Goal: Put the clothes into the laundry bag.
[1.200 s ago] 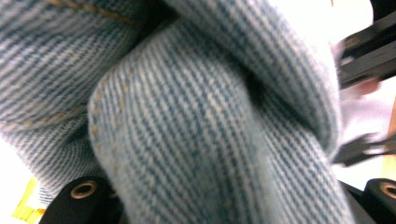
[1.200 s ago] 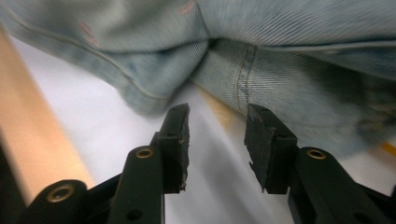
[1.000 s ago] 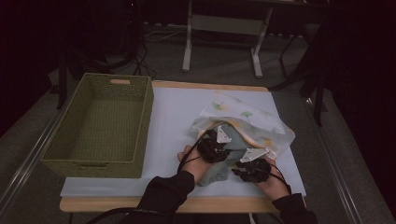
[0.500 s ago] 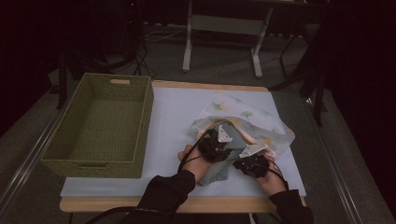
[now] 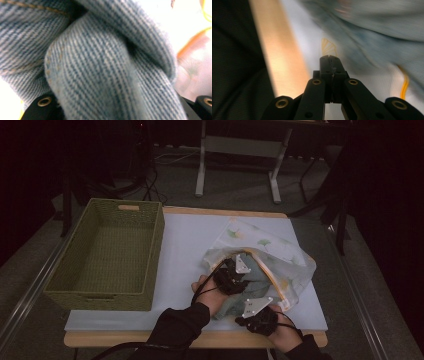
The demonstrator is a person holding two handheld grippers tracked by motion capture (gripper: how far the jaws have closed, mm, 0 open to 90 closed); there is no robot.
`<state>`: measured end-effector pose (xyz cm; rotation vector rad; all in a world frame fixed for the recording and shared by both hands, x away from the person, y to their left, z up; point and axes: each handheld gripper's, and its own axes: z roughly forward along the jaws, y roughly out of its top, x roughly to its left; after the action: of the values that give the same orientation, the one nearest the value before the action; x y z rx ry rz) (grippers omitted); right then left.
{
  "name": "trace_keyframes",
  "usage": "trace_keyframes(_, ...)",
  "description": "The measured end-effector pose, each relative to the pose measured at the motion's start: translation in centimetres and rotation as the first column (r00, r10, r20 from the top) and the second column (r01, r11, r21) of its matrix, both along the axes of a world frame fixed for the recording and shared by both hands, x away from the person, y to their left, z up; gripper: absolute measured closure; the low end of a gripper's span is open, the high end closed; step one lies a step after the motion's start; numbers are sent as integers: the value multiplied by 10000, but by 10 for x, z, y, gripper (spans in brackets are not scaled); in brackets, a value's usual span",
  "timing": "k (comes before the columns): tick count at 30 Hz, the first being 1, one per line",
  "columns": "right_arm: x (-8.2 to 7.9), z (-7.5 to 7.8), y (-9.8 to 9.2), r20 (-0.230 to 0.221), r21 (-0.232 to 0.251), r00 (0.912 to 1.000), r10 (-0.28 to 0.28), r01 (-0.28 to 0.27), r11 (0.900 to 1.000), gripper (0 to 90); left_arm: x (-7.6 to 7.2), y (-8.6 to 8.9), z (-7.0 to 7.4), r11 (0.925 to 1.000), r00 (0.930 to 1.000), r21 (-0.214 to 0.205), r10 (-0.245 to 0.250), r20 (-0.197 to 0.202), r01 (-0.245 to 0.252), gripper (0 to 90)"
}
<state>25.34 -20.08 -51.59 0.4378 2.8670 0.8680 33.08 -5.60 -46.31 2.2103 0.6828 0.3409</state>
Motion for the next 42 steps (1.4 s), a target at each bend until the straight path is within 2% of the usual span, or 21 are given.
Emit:
trace_keyframes(2,-4,-1,3,28,-87,9998,212,-211,9997,900,0,0,0,10000,10000,30,-14,-5,14,701)
trace_keyframes(3,-13,-4,9,-328,-84,9976,603,-606,9981,900,-1,0,0,10000,10000,34,-19,8,19,701)
trace_keyframes(4,-15,-4,11,-335,-89,9975,625,-628,9980,900,-1,0,-1,10000,10000,88,-37,16,37,701)
trace_keyframes(6,-26,-7,16,-622,-152,9940,898,-909,9957,900,-1,-2,-4,9998,9999,184,-103,-16,103,700)
trace_keyframes(8,-31,-9,19,-581,-252,9938,949,-965,9950,900,-2,-3,-7,9996,9999,259,-138,-5,139,699)
trace_keyframes(11,-29,-6,16,-746,78,9951,656,-652,9978,899,-3,-3,-8,9997,9999,191,-126,-28,127,699)
trace_keyframes(13,-28,2,13,-632,350,9967,506,-485,9982,891,-3,-2,-7,9996,9998,234,-183,-23,183,699)
trace_keyframes(17,-27,27,1,-378,1173,9993,6,39,9931,858,-3,-2,-8,9994,9997,246,-260,-45,261,698)
trace_keyframes(20,-25,51,-12,16,1734,9987,-519,508,9835,836,-4,-2,-8,9991,9995,288,-303,-33,304,699)
trace_keyframes(23,-21,72,-24,503,2074,9934,-1032,907,9741,824,-5,-2,-8,9991,9995,271,-320,-54,321,699)
trace_keyframes(25,-17,83,-31,801,2226,9855,-1496,1286,9664,810,-5,-2,-8,9991,9994,252,-332,-88,334,698)
trace_keyframes(27,-10,95,-40,1087,2466,9730,-2038,1722,9537,779,-5,-2,-8,9991,9994,242,-345,-96,347,698)
trace_keyframes(29,-2,106,-47,1250,2747,9551,-2688,2270,9344,742,-6,-2,-8,9988,9990,255,-418,-132,422,698)
trace_keyframes(32,11,118,-57,1559,3115,9232,-3514,2916,9044,674,-7,-2,-9,9988,9989,206,-452,-129,455,698)
trace_keyframes(33,11,118,-57,1559,3115,9232,-3514,2916,9044,674,-7,-2,-9,9988,9989,206,-452,-129,455,698)
trace_keyframes(34,24,124,-61,1635,3241,8961,-4126,3463,8804,603,-8,-2,-10,9986,9988,220,-477,-136,480,698)
trace_keyframes(35,30,124,-62,1578,3272,8914,-4248,3587,8743,585,-8,-2,-10,9985,9986,220,-507,-165,510,697)
trace_keyframes(37,40,123,-61,1488,3215,8864,-4384,3760,8691,542,-9,-2,-10,9984,9986,206,-515,-139,517,698)
trace_keyframes(40,48,118,-57,1311,3095,8884,-4399,3849,8695,520,-10,-2,-10,9980,9981,188,-594,-135,597,697)
trace_keyframes(41,57,114,-53,1144,2985,8832,-4548,4061,8637,518,-11,-2,-11,9981,9981,92,-601,-164,603,697)
trace_keyframes(42,57,114,-53,1144,2985,8832,-4548,4061,8637,518,-11,-2,-11,9981,9981,92,-601,-164,603,697)
